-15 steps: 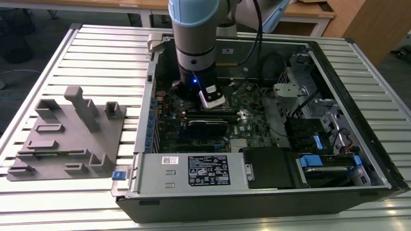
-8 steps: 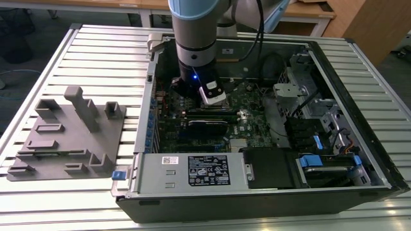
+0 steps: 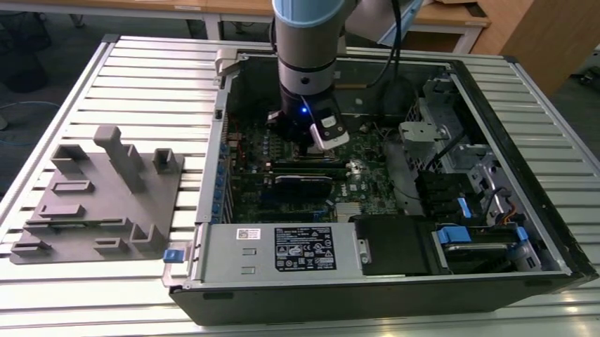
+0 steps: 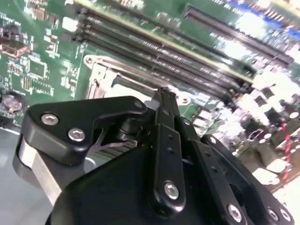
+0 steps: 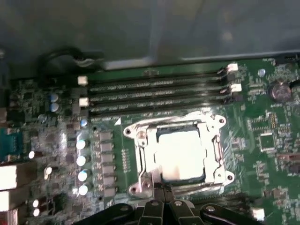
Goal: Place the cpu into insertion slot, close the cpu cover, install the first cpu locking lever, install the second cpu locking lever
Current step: 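Install the second cpu locking lever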
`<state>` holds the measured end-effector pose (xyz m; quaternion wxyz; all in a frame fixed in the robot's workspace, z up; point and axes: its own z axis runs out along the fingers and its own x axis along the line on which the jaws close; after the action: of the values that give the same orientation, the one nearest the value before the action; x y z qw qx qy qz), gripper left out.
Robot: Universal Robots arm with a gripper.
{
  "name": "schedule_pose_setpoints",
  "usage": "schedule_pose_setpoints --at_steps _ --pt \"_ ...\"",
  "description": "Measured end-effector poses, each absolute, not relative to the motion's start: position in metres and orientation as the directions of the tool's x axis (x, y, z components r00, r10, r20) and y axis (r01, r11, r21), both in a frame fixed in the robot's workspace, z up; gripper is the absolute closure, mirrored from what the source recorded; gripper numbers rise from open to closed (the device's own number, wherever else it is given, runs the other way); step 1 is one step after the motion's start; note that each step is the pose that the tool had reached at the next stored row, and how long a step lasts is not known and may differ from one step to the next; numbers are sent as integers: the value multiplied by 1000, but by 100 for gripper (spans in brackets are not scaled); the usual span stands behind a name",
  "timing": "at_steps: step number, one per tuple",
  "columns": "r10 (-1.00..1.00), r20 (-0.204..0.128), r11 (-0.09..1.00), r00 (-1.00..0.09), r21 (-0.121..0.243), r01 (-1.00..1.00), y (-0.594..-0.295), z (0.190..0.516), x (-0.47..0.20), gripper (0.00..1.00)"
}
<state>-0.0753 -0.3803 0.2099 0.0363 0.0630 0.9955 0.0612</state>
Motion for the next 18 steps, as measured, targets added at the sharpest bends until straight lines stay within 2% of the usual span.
schedule_pose_setpoints --at_steps 4,18 --pt "129 -64 986 -990 118 121 -369 210 -73 89" --pt "129 -42 987 -991 105 124 -362 217 -56 89"
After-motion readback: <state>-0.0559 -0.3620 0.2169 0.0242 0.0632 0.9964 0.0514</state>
